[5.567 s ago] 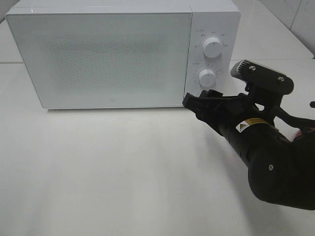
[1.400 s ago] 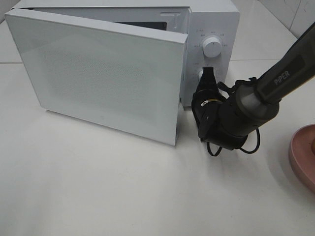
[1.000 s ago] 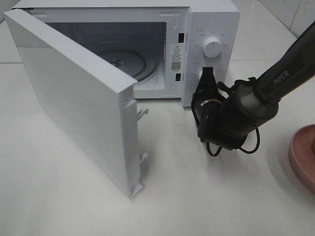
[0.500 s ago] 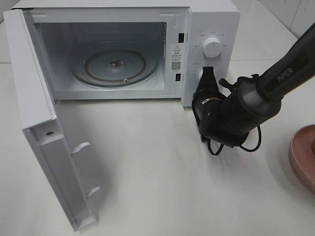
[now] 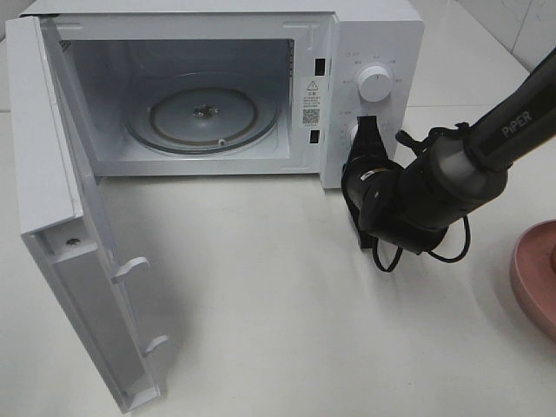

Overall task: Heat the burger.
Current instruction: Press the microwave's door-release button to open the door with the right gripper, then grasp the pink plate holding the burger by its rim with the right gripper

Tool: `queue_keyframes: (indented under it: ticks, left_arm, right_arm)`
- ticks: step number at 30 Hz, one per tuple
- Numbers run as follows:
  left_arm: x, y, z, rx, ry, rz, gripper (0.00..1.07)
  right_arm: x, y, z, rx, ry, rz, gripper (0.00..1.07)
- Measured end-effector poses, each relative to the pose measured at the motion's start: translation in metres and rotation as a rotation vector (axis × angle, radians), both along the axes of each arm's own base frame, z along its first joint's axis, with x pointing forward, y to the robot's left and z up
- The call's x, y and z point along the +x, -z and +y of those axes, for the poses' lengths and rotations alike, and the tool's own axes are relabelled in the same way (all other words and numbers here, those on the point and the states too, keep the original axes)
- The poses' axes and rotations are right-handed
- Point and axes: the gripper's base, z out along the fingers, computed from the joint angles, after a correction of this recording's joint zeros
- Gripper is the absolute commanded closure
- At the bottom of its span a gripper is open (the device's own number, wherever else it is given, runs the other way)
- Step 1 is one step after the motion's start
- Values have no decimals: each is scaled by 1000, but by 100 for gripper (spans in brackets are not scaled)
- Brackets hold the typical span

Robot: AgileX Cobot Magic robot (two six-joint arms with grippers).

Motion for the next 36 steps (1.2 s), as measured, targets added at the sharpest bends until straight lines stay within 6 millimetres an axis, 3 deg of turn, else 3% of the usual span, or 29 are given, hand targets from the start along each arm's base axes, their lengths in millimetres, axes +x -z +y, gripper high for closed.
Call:
queue_keyframes:
  ticks: [26, 30, 36]
  left_arm:
    - [0, 0, 0, 1, -1, 0, 9]
    - [0, 0, 0, 1, -1, 0, 9]
    - [0, 0, 0, 1, -1, 0, 9]
  right_arm:
    - [-27, -25, -10, -285, -310, 171, 107]
    - [-34, -44, -13, -459, -562, 215, 107]
    - [-39, -68, -25, -583, -822, 236, 107]
